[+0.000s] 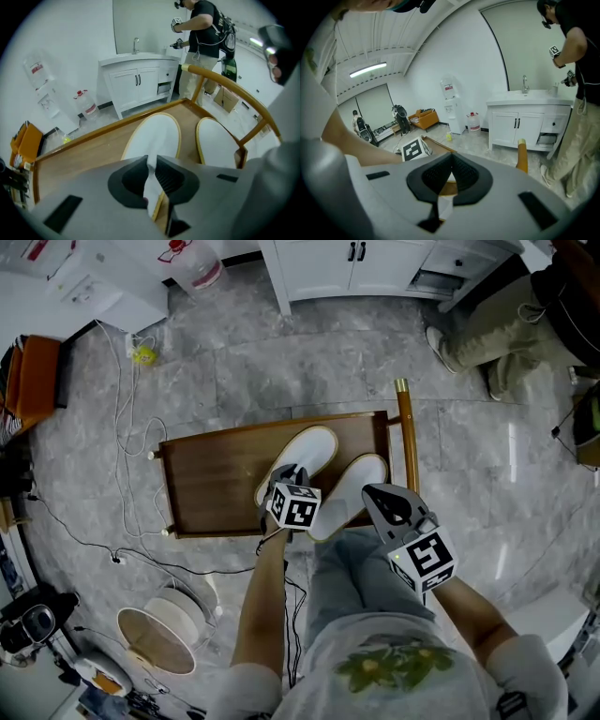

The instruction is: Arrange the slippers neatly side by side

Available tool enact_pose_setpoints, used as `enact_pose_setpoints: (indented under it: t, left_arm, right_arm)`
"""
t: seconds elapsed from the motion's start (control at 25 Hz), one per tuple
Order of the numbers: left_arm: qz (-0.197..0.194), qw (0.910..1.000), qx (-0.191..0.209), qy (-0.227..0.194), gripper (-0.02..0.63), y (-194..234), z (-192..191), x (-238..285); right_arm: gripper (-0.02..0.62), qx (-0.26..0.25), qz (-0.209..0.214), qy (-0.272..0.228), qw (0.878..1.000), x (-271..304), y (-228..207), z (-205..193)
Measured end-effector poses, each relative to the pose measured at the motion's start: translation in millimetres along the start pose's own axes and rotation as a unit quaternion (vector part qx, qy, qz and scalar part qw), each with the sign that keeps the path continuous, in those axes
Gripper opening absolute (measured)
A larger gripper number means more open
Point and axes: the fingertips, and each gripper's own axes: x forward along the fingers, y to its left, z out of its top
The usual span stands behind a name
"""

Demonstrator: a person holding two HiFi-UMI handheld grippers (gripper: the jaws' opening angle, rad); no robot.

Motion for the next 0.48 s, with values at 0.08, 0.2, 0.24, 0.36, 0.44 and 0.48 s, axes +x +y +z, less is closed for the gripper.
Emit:
enact_pose_setpoints:
  t: [0.08,0.2,0.24,0.36,0.44,0.48]
  left_arm:
    - [-0.006,0.9992,-0.040,0.006,0.050,-0.4,-1.1,-0.4]
    - [-0.005,0.9957,-0.092,0.008,0.048,-1.2,-0.2,-2.2]
    - [-0.005,0.9940,-0.109,0.009,0.048,-1.7,-0.1,-2.7]
    - [-0.010,0.9857,-0.168,0.009,0.047,-3.7,-2.3,-3.0]
    - [-0.016,0.9756,-0.219,0.007,0.048,-4.8,-5.0,-5.3]
    - [-0.018,0.9690,-0.246,0.008,0.048,-5.3,-6.7,-7.1]
  right_arm:
    - [0.006,-0.001,0.001,-0.001,1.000,0.6,-0.6,2.1]
    - [0.006,-0.001,0.002,-0.002,1.000,1.4,-1.6,2.0]
    - [0.006,-0.001,0.002,-0.003,1.000,1.8,-1.6,2.0]
    - [0.006,0.001,0.003,-0.003,1.000,2.8,-1.1,-0.2]
    - [0.006,0.005,0.004,-0.002,1.000,2.9,0.1,-2.4]
    - [0.006,0.005,0.004,-0.002,1.000,2.8,0.9,-2.3]
